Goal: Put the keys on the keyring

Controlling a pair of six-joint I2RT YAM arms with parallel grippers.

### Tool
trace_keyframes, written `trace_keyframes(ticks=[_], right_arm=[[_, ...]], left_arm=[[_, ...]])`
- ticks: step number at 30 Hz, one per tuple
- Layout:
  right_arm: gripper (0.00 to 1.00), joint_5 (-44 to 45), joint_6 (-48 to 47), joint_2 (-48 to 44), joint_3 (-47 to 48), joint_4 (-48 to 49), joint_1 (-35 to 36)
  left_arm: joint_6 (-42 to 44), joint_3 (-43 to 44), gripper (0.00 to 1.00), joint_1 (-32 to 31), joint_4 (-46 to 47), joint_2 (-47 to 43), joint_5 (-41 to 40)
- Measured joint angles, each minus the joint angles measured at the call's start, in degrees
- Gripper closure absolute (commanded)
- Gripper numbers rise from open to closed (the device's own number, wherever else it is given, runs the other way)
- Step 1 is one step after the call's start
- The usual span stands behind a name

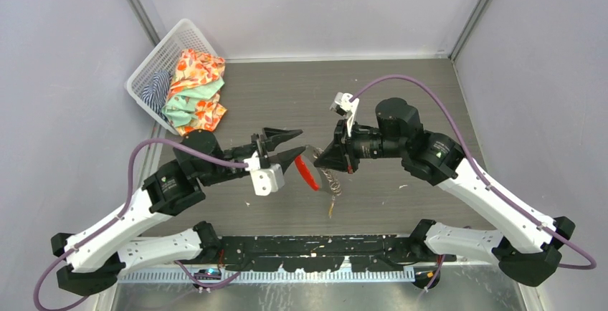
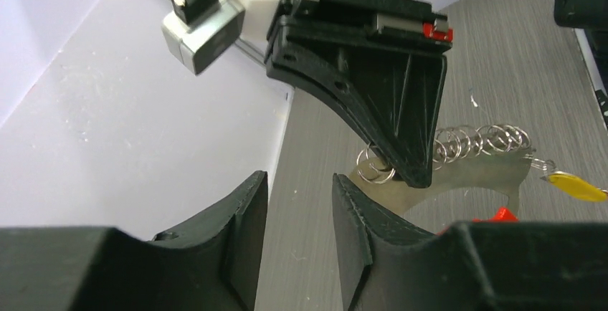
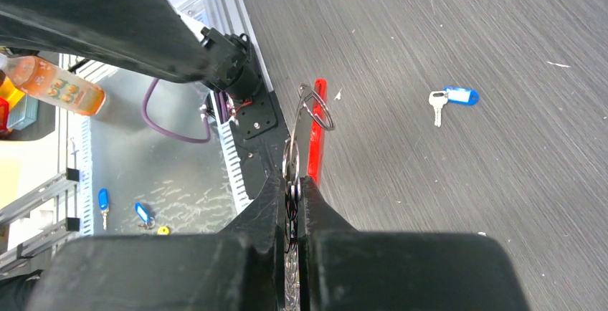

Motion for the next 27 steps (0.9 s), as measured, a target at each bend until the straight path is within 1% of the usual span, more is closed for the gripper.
trace_keyframes(ticks=[3, 7, 10, 21, 27], right_arm=[[0.99, 0.11, -0.22, 0.37, -0.02, -0.79, 0.00], [0.99, 0.31, -0.52, 0.35, -0.02, -1.05, 0.00], [0.99, 0.44, -0.76, 0.35, -0.02, -1.27, 0.00], [0.99, 0.48, -1.16, 0.31, -0.02, -2.43, 0.00], [0.99, 0.48, -1.22, -0.28, -0.02, -2.69, 0.00]], left_arm=[[0.20, 0.98, 0.60, 0.00, -0.94, -0.33, 1.42], [1.09, 1.31, 0.52, 0.00, -3.34, -0.33, 2.58], [0.98, 1.31, 0.50, 0.00, -5.38, -0.24, 2.54], [-2.62, 2.10, 0.61, 0.57, -9.64, 3.39, 0.00], [-3.82, 2.23, 0.67, 1.16, -10.97, 3.96, -0.66]])
